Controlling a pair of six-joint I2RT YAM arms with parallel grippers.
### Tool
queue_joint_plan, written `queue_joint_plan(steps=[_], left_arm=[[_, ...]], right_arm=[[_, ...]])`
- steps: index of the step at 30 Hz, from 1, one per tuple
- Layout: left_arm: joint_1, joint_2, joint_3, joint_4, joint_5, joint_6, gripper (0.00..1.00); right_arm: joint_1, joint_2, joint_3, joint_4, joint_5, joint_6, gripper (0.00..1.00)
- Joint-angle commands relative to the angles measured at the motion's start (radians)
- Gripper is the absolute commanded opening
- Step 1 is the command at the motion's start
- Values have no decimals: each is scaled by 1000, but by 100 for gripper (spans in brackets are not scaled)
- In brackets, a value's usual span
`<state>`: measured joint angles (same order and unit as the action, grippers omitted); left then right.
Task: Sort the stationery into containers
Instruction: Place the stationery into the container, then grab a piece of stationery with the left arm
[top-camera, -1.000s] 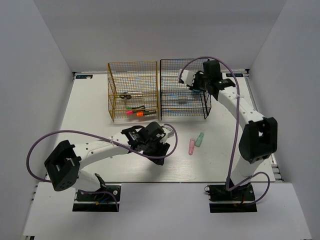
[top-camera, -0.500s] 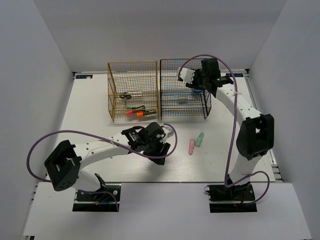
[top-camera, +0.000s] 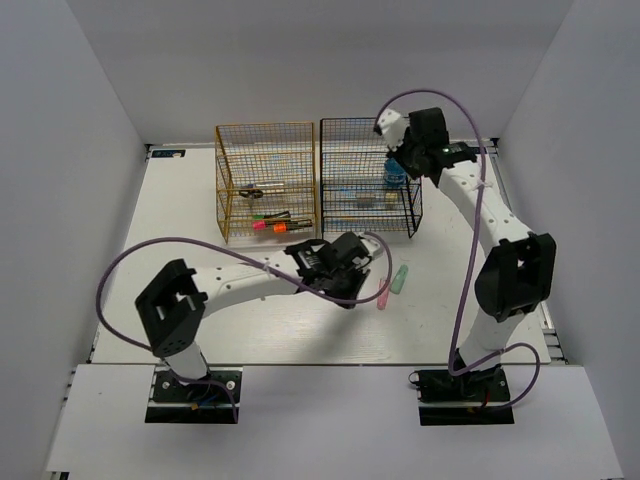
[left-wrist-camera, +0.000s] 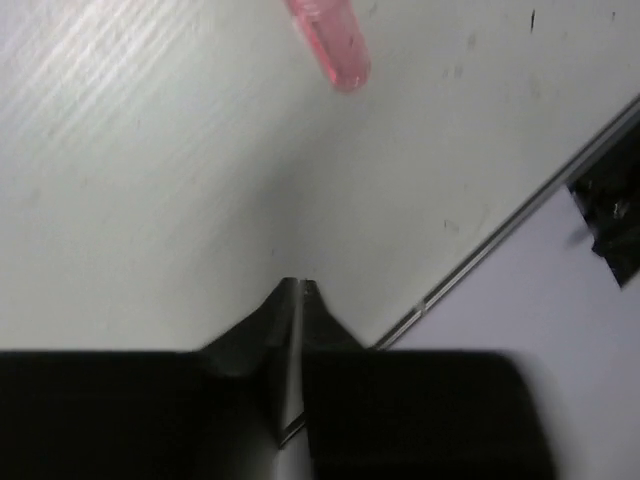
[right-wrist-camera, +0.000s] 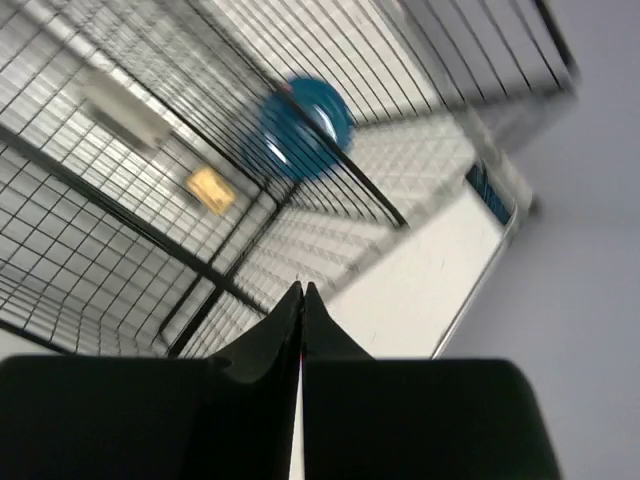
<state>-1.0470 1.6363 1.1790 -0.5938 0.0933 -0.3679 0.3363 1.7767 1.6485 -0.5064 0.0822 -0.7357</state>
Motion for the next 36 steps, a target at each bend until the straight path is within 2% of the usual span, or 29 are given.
queue_joint_plan(steps=[1, 2, 3, 4, 6, 7, 10, 14, 20, 22, 27, 33, 36], left_arm=[[-45, 83, 94, 34, -136, -40, 40], [-59, 129, 153, 38, -198, -80, 52], [-70, 151, 174, 34, -216, -94, 59], [-76, 201, 195, 25, -228, -101, 68], [-96, 278, 304, -4, -289, -138, 75], [-108, 352, 330, -18, -320, -150, 78], [-120, 414, 496, -78, -408, -184, 79], [-122, 502, 553, -64, -451, -213, 76], [-131, 565, 617, -132, -546, -236, 68], [-133, 569, 619, -144, -558, -249, 68], [-140, 599, 627, -172, -566, -267, 64], [-146, 617, 627, -163, -535, -293, 64], [-150, 639, 634, -181, -534, -302, 58]], right_arm=[[-71, -106, 138, -257, 199, 436, 0], [-85, -138, 66, -276, 148, 529, 11], [-91, -246, 15, -277, 104, 545, 40], [-109, -284, -101, -244, 79, 559, 51], [-115, -354, -284, -219, 4, 587, 65], [-126, -452, -317, -205, -5, 593, 65], [-152, -545, -441, -153, -10, 616, 65], [-172, -646, -507, -158, -55, 647, 65], [-212, -704, -559, -147, -111, 680, 66], [-220, -717, -579, -141, -139, 688, 66], [-255, -732, -604, -133, -162, 706, 66], [-298, -732, -624, -118, -196, 713, 66], [-313, -732, -630, -115, -223, 719, 66]])
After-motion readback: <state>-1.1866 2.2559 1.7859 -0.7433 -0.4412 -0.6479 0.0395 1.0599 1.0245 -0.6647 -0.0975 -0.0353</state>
